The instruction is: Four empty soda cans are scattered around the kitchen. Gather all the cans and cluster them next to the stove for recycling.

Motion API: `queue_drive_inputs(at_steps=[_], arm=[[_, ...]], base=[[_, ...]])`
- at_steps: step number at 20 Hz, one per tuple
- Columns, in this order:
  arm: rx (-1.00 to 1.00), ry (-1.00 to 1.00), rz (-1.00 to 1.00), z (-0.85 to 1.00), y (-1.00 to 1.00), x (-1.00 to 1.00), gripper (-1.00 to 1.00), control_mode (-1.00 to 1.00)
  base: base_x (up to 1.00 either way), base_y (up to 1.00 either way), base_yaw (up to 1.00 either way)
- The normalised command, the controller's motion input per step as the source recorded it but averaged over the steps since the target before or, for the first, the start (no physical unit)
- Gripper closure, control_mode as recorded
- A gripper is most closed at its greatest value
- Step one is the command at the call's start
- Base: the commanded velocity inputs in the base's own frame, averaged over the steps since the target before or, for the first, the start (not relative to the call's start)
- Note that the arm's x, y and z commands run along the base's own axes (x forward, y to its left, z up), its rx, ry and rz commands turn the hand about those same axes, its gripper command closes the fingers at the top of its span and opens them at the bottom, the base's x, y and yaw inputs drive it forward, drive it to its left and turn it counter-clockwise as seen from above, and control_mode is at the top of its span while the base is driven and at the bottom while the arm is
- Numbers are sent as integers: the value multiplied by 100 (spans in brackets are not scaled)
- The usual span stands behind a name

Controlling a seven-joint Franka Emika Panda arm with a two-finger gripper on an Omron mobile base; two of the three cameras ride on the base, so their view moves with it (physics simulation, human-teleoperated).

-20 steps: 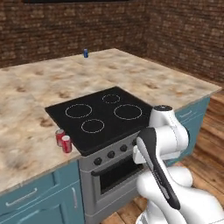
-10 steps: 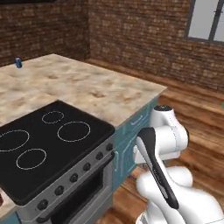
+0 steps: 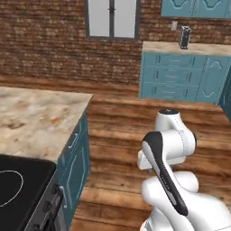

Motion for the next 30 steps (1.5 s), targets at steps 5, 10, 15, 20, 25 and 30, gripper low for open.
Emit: queue_drive_inputs(at_steps=[5, 10, 15, 20, 25, 30], arm=[[0, 0, 0, 0, 0, 0, -100, 100], [0, 0, 0, 0, 0, 0, -100, 100], [0, 0, 0, 0, 0, 0, -100, 100], [0, 0, 0, 0, 0, 0, -100, 100], [0, 0, 0, 0, 0, 0, -100, 100], [0, 0, 0, 0, 0, 0, -100, 100]], base=[[1, -4, -92], [30, 6, -76], [100, -35, -3], [100, -36, -10], [49, -7, -81], [33, 2, -89]])
